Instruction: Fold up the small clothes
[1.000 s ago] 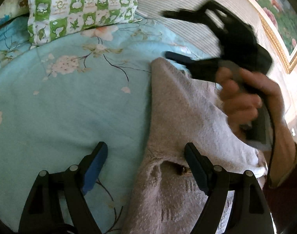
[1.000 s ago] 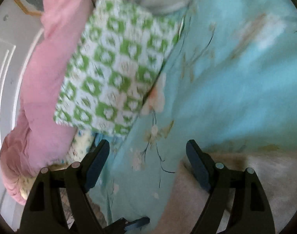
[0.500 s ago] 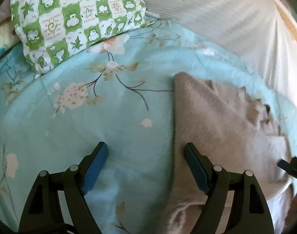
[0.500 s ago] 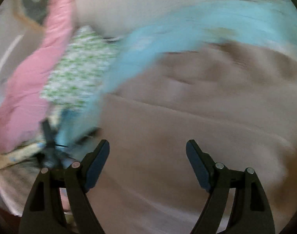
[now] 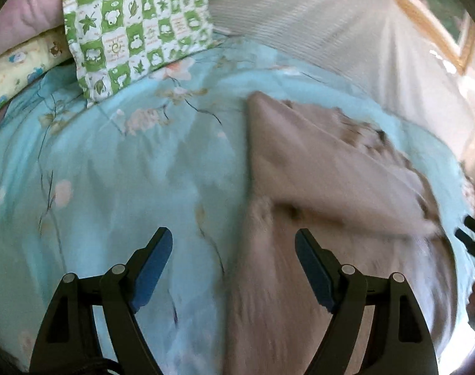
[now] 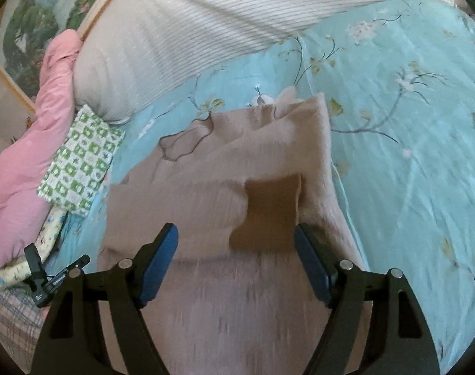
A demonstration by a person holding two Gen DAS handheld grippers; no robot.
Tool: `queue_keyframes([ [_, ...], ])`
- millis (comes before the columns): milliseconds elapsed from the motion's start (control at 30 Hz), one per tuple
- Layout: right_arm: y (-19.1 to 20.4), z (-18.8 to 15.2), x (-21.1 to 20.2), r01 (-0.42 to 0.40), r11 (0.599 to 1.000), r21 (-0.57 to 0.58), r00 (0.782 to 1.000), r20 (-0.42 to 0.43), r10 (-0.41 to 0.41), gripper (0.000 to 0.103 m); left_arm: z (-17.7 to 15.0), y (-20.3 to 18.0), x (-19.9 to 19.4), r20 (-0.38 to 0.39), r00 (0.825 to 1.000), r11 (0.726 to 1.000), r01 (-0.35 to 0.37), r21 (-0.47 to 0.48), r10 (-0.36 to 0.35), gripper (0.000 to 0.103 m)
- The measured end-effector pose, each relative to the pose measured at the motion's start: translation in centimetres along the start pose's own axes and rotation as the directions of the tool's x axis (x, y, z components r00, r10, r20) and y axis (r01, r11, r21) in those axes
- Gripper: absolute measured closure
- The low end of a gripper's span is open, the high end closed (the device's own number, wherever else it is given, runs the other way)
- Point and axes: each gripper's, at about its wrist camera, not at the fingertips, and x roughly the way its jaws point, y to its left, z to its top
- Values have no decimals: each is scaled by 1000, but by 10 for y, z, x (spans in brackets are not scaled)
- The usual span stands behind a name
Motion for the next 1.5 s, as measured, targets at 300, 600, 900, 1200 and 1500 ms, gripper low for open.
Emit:
queue_keyframes([
  [300, 2, -64, -47, -5, 1000, -22, 1000, 0, 5, 26, -87, -3, -55, -70, 995, 996, 75, 45, -72, 22],
  [600, -9, -114, -86, -44, 998, -38, 999, 0, 44, 26, -151, 0, -77, -136, 984, 991, 124, 59, -115, 22],
  [900, -29, -174, -129, -89, 990, -114, 995, -45, 84, 26, -211, 0, -68, -236, 941, 967, 253, 18, -241, 22],
  [1200, -73, -219, -144, -28, 996, -81, 995, -101, 20, 26, -232, -7, -41, -305, 908, 954, 299, -9, -287, 45],
  [1500, -80, -244, -102, -64, 997, -45, 977, -206, 53, 26, -232, -4, -37, -315, 899, 946, 323, 9, -304, 47],
])
